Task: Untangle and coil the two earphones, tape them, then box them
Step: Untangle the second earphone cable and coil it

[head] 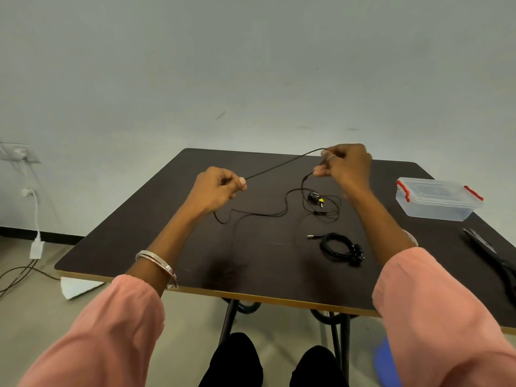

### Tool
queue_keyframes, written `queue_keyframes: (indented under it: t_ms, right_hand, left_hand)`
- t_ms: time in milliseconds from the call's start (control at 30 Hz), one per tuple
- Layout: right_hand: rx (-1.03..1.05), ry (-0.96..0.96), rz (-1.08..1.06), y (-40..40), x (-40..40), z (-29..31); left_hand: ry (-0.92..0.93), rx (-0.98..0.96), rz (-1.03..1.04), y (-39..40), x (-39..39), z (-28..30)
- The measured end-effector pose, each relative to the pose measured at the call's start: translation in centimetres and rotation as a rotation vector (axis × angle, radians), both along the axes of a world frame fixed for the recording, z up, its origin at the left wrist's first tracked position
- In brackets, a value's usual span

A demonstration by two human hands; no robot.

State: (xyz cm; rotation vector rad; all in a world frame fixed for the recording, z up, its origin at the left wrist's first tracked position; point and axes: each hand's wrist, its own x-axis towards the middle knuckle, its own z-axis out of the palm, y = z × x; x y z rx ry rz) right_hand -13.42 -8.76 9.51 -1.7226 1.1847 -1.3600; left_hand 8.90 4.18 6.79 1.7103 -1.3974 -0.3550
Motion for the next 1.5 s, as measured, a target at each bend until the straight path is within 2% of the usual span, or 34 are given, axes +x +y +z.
queue_keyframes:
  t_ms: [67,133,200,300,367,433,500,567,667,767,900,1000,1067,1100,1167,1233,1333,1400,1500]
  right_hand:
    - [0.067,-0.097,-0.085,-1.1,-1.1,-0.2]
    - [0.137,-0.031,-0.062,-1.7,-1.6,-0.8]
    - [0.205,0.262,0.070,-1.2,-1.5,-1.2]
    - [0.298,0.790,0.337,0.3,-0.5,-0.6]
    - [0.112,1.028,0.371,1.3,1.0,0.1]
    - [-0.122,0.965,0.382,2.4,2.9,0.3]
    - [-0.246,0.824,0.412,3.1,4.4,0.3]
    - [-0.305,0.795,0.383,3.4,4.9,0.3]
    - [-0.277,0.701,0.285,2.6,4.3,0.5]
    - [-0.169,0.383,0.164,1.5,2.9,0.6]
    - [-0.042,-0.104,0.031,0.3,1.5,1.2]
    - [-0.002,-0.252,-0.057,-0.1,1.4,0.4]
    - [0.023,-0.192,-0.042,-0.4,1.5,-0.6]
    - [0.052,-0.094,0.001,-0.4,1.4,-1.0]
    - [0.106,0.244,0.134,0.0,1.5,-1.3]
    - [0.105,0.569,0.290,0.8,1.8,-1.0]
    - [-0.013,0.841,0.508,2.2,2.8,0.0]
    - [-0.030,0.920,0.681,3.1,3.6,0.3]
    - [-0.014,0.794,0.754,4.4,5.3,0.4]
  left_hand:
    - [0.033,-0.027,0.054,0.1,0.4,-0.2]
    - [0.032,-0.075,0.108,-0.2,0.2,-0.1]
    - [-0.060,-0.135,0.195,-1.0,-0.2,-0.1]
    - [-0.321,-0.141,0.315,-1.9,-1.4,0.3]
    - [-0.420,-0.139,0.299,-2.3,-2.6,0.6]
    - [-0.431,-0.155,0.244,-2.6,-3.7,0.9]
    - [-0.424,-0.153,0.191,-2.8,-4.4,1.1]
    - [-0.393,-0.138,0.145,-2.6,-4.6,1.1]
    - [-0.269,-0.127,0.035,-2.2,-3.5,0.8]
    - [-0.210,-0.080,-0.012,-1.6,-1.5,0.3]
    - [-0.335,-0.045,0.173,-1.2,1.6,-0.3]
    - [-0.375,-0.077,0.330,-0.7,2.4,-0.1]
    - [-0.295,-0.187,0.356,-0.6,2.4,0.2]
    - [-0.228,-0.250,0.347,-0.6,2.3,0.4]
    - [-0.141,-0.323,0.309,-0.5,2.0,1.0]
    - [-0.128,-0.346,0.259,-0.5,1.4,1.5]
    - [-0.150,-0.365,0.195,-0.6,0.4,1.9]
    - [-0.185,-0.370,0.164,-0.8,-0.3,2.0]
    - [-0.278,-0.350,0.134,-1.0,-0.8,1.9]
